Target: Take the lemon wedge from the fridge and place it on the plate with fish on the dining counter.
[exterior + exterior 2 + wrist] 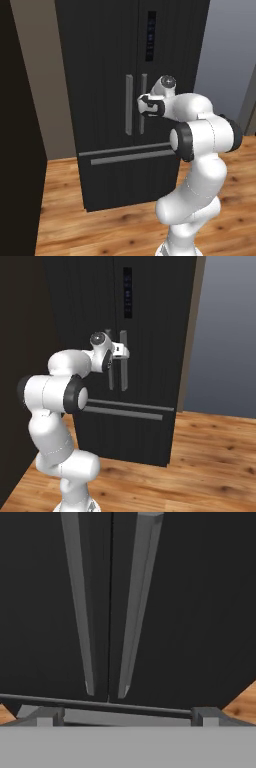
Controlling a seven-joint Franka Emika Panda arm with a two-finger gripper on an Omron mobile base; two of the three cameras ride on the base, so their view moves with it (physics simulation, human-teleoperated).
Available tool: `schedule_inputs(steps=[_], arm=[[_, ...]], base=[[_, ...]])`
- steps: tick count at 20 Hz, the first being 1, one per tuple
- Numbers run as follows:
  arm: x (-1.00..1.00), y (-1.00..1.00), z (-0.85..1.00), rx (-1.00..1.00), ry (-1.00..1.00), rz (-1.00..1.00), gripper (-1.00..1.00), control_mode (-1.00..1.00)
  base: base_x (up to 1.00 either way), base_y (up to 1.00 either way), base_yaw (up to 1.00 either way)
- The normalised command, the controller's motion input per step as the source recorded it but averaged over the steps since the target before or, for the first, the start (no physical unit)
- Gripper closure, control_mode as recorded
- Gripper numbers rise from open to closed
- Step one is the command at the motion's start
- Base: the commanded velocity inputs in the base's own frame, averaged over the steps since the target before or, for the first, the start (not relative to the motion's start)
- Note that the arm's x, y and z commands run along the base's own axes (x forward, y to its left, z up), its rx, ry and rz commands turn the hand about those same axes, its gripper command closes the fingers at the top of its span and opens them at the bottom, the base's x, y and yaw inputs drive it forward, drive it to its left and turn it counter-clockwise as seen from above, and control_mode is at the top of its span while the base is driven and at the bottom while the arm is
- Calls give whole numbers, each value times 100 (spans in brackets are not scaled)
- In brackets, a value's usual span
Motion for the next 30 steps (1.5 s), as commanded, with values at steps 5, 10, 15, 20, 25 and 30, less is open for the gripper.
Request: schedule_inputs(steps=[5, 10, 15, 20, 25, 30], arm=[[27, -3, -14, 1, 0, 0, -100, -100], [28, 0, -21, 1, 0, 0, -100, -100], [36, 0, -23, 3, 0, 0, -100, -100], [43, -2, -18, 1, 0, 0, -100, -100], [38, -7, -13, 0, 0, 0, -100, -100], [32, -13, -12, 0, 0, 0, -100, -100]], base=[[0, 0, 0], [0, 0, 0], [0, 0, 0], [0, 0, 0], [0, 0, 0], [0, 0, 0]])
